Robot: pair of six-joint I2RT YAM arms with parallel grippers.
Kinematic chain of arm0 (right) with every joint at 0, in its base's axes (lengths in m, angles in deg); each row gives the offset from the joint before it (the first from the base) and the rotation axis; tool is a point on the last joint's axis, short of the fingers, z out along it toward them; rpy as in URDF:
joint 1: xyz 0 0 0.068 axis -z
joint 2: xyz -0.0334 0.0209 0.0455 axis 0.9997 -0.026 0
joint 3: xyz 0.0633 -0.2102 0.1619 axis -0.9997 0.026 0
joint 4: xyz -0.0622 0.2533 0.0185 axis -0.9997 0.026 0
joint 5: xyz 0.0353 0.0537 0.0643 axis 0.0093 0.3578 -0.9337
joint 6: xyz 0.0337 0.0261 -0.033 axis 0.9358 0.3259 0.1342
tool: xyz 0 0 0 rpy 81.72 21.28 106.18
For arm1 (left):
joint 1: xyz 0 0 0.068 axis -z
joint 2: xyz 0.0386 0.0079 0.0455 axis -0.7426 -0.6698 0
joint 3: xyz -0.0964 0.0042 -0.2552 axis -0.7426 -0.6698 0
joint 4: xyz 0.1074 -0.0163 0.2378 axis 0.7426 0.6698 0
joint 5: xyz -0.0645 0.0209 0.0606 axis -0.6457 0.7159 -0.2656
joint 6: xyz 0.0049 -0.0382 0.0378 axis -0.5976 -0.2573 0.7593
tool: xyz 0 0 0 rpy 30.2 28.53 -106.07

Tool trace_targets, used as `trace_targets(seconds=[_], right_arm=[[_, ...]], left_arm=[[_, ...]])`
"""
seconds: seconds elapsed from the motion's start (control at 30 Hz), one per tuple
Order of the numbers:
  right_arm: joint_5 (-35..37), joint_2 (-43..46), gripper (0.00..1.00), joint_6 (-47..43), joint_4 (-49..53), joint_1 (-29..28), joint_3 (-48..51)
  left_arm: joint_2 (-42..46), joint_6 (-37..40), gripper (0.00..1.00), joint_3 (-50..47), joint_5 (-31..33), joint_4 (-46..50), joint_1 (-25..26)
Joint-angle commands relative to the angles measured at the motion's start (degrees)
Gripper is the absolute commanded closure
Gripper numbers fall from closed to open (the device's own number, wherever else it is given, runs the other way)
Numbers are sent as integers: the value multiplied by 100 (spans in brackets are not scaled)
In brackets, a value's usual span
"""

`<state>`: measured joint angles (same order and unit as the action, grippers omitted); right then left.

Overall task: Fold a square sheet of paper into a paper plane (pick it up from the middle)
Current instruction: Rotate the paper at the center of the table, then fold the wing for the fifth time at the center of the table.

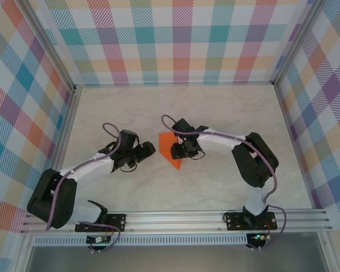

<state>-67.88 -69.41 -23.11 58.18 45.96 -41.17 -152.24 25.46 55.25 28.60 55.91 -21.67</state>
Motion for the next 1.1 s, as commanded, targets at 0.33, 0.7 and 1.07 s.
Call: trace_targets(seconds=[0.33, 0.7, 1.07], right_arm=[[-191, 4, 66, 304, -379, 156, 446], [-546, 54, 76, 341, -657, 321, 753], [-548, -51, 80, 324, -604, 350, 798]], left_arm=[[-226, -120, 16, 63, -47, -225, 209], [-633, -315, 19, 91, -324, -835, 435], [-1421, -639, 44, 176, -555, -2143, 912]])
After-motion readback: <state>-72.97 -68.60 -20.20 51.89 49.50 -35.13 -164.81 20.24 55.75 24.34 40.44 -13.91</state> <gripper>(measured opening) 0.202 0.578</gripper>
